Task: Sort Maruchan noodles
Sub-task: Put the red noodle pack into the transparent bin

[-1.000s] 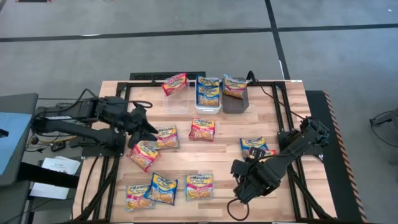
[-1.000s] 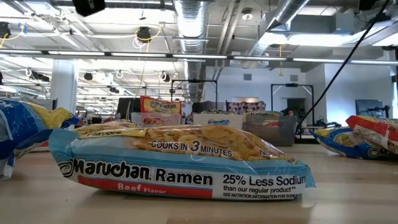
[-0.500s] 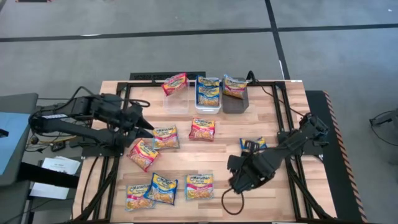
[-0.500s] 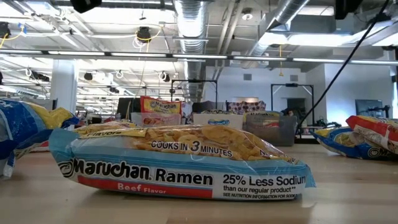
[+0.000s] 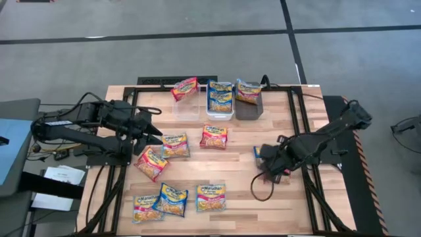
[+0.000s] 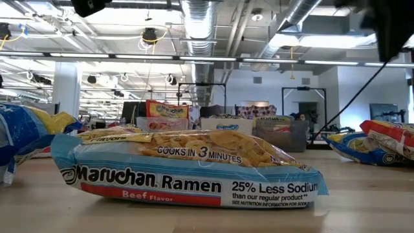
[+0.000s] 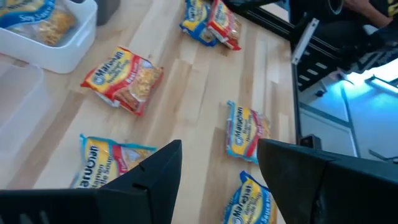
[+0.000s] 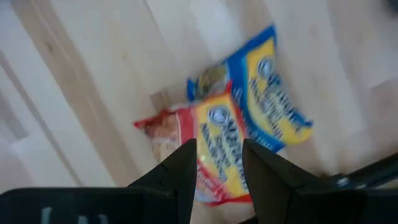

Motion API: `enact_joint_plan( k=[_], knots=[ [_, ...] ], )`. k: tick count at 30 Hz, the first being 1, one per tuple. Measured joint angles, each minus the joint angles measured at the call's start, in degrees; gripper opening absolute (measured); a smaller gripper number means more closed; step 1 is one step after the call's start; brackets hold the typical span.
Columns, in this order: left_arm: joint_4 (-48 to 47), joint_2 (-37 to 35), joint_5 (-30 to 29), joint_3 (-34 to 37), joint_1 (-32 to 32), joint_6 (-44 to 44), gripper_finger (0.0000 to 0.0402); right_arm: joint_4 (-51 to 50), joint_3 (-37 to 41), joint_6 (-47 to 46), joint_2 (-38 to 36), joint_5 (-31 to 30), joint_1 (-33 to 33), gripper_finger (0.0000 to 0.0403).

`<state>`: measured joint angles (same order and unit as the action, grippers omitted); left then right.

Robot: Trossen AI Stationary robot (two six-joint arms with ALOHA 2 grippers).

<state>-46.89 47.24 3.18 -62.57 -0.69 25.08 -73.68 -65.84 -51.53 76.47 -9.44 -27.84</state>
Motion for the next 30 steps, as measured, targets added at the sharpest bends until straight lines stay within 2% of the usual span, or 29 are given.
enact_joint_plan(
  k=[7, 13, 23, 30],
  knots=[
    [-1.63, 0.02, -0.04, 0.00, -0.02, 0.94, 0.0196, 3.90, 10.79, -0.46, -7.54, 10.97, 4.07, 0.0152],
    [-2.32, 0.02, -0.15, 0.00, -0.02, 0.65, 0.0196, 3.91, 13.85, -0.43, -8.42, 13.59, 6.43, 0.0154],
    [-3.64, 0.02, -0.68, 0.00, -0.02, -0.65, 0.0196, 3.75, 13.81, 5.87, -3.07, 14.71, 10.68, 0.0204],
    [-3.63, 0.02, -0.87, 0.00, -0.02, -1.93, 0.0196, 3.91, 13.76, 10.69, 4.09, 18.86, 14.27, 0.0225]
  ],
)
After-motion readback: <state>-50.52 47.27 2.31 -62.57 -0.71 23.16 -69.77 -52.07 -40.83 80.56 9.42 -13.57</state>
